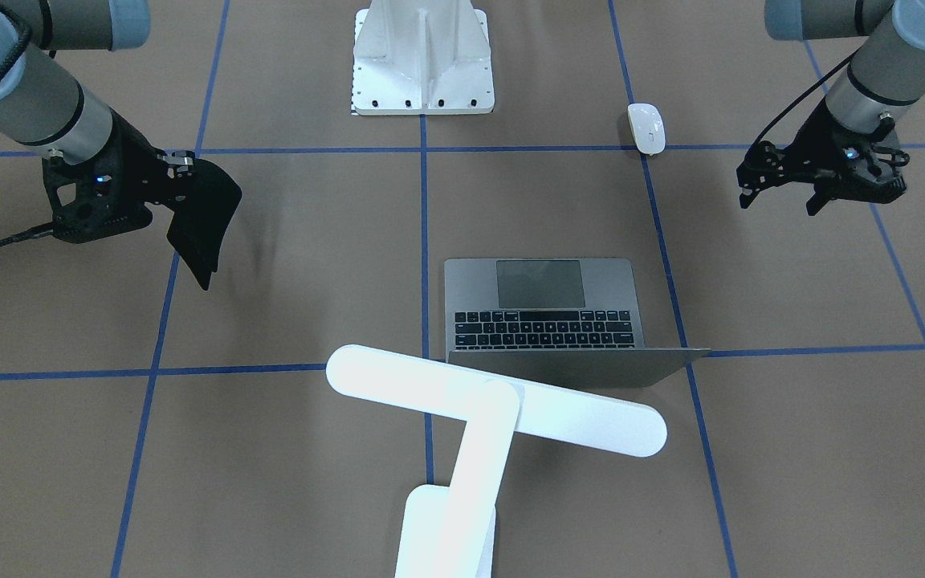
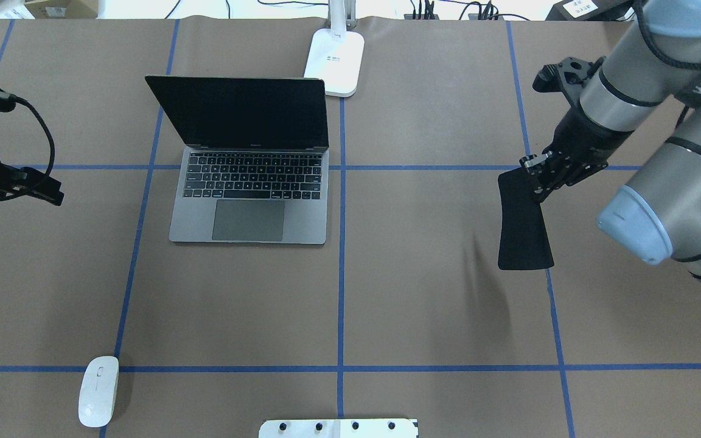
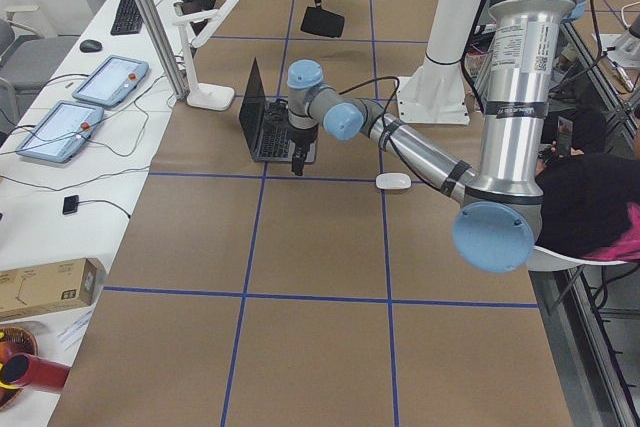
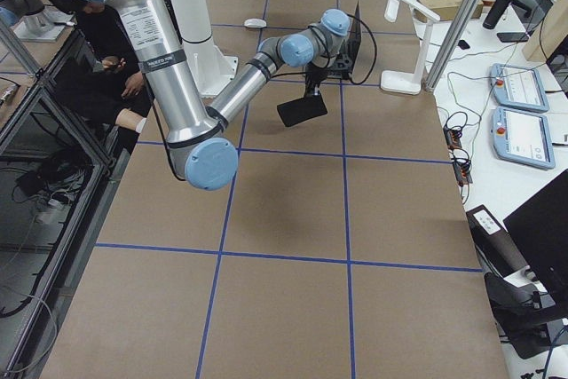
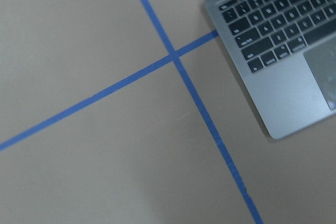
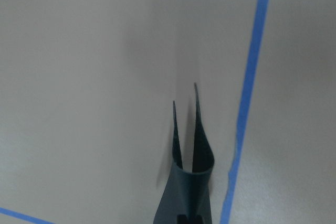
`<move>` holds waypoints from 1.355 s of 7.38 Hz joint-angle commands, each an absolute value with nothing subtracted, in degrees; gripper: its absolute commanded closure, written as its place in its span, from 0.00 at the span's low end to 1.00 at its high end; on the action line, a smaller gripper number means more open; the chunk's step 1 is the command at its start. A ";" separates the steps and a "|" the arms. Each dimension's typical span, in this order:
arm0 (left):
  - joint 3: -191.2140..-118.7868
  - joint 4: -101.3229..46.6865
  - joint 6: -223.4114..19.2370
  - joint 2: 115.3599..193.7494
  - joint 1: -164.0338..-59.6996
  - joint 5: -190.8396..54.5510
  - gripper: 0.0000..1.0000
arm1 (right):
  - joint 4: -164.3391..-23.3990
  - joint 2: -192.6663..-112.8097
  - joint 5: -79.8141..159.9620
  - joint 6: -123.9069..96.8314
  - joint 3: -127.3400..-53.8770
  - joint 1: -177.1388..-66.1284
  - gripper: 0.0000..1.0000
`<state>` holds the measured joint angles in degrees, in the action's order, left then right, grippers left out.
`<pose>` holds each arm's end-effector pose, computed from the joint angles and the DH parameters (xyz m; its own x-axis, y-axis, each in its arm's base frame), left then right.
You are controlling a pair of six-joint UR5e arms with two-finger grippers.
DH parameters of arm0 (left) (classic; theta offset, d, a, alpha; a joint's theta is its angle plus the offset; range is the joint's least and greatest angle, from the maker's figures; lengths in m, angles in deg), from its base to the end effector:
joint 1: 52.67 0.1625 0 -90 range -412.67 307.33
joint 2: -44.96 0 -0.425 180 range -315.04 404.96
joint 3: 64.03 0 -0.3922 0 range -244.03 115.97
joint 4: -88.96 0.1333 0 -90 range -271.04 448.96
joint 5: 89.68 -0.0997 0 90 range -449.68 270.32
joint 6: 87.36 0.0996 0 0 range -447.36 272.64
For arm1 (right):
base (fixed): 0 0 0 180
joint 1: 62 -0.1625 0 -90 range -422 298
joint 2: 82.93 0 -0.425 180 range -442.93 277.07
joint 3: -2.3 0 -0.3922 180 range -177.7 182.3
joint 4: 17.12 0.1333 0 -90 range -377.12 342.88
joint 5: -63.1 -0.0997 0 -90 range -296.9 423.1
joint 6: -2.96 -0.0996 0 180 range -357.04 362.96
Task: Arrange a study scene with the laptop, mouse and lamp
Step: 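Carry the mouse pad with the right gripper beside the laptop and release it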
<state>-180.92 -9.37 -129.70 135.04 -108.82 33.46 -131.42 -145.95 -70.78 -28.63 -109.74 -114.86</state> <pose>0.2017 -0.4423 0.4201 0.6901 0.0822 -0.7190 0.0138 0.9919 0.1266 -0.2933 -0.4937 0.2687 0.6277 -0.1882 0.7554 0.2579 0.9658 0.0264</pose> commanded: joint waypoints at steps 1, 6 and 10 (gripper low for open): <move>-180.84 -18.76 -141.28 127.69 -107.61 33.55 0.01 | -139.99 -132.82 -68.30 -24.11 -101.30 -115.18 0.88; -181.19 -24.77 -154.86 123.53 -95.93 33.19 0.01 | -139.99 -119.14 -68.39 -13.04 -79.79 -115.70 0.87; -182.77 -24.86 -154.68 123.62 -87.14 33.11 0.01 | -145.59 -119.67 -68.12 -12.77 -85.39 -116.49 0.87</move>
